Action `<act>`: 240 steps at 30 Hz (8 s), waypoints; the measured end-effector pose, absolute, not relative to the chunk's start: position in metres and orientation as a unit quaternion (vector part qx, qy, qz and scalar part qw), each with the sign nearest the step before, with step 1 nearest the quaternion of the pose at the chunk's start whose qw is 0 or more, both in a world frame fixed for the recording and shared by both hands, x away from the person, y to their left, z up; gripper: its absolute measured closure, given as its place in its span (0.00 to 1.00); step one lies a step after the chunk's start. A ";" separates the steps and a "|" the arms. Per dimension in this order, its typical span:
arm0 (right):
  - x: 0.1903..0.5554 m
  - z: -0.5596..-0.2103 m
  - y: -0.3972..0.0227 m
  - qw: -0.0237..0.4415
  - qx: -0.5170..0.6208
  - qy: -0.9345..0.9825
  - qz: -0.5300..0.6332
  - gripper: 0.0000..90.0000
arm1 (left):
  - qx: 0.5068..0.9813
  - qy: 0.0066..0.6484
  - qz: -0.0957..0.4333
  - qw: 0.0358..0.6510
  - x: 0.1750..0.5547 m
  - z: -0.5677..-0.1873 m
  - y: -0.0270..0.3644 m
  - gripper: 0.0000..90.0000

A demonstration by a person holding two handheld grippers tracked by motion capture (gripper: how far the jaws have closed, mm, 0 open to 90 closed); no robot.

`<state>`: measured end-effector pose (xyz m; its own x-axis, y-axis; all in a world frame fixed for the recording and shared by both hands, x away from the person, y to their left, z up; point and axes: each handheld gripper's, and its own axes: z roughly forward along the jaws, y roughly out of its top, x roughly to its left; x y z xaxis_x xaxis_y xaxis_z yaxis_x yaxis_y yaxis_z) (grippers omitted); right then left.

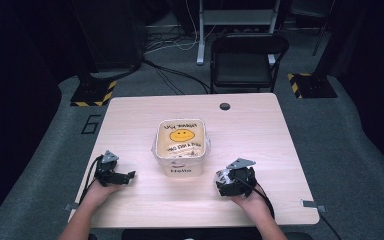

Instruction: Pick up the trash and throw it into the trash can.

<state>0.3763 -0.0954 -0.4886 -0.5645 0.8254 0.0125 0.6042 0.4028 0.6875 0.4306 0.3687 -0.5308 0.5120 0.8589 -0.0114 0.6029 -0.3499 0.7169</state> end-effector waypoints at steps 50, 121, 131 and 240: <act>0.385 -0.442 -0.109 0.141 0.418 0.825 0.353 0.48 | 0.800 0.456 0.188 0.341 0.431 -0.531 0.369 0.00; 0.444 -0.335 -0.016 0.147 0.328 0.845 0.396 0.49 | 0.800 0.456 0.188 0.341 0.431 -0.531 0.369 0.00; 0.459 -0.344 0.004 0.135 0.330 0.850 0.389 0.49 | 0.801 0.456 0.188 0.340 0.431 -0.531 0.369 0.00; 0.414 -0.394 -0.139 0.216 0.419 0.794 0.383 0.29 | 0.801 0.455 0.187 0.340 0.431 -0.531 0.369 0.00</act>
